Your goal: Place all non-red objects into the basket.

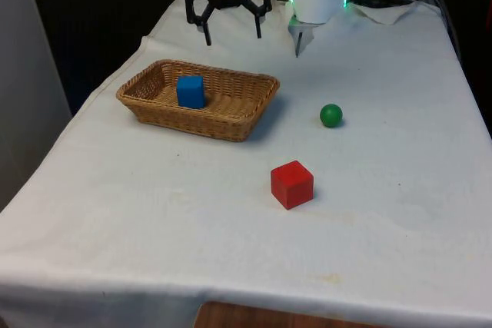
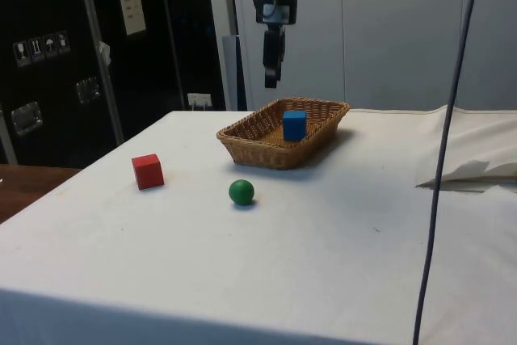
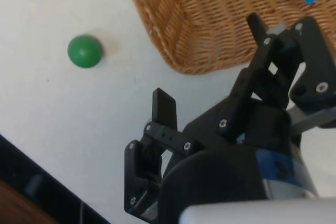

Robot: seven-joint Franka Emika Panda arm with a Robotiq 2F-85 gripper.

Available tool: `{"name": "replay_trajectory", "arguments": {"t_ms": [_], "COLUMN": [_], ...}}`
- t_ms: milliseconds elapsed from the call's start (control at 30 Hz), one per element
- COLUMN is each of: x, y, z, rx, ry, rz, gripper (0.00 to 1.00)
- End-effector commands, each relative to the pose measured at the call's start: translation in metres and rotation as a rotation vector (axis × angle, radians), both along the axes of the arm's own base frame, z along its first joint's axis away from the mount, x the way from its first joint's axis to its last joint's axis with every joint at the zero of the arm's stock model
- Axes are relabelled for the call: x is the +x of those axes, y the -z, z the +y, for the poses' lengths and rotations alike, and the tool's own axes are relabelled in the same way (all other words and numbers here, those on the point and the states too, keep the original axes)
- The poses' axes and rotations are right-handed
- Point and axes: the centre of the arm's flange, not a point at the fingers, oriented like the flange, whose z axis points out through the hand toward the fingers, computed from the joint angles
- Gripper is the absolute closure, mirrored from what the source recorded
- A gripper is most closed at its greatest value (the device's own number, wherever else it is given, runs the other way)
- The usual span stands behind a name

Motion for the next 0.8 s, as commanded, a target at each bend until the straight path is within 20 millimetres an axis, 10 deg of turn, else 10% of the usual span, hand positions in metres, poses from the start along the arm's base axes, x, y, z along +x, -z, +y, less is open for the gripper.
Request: {"name": "replay_trajectory", "arguments": {"t_ms": [0,767], "x": [-0.001,-0.004], "y": [-0.001,-0.021], "z": [0.002,0.047], "rx": [-0.013,-0.104], "ry": [0.002,-0.024], "rz": [0.006,0.04], "gripper": [0.0,0.0]}}
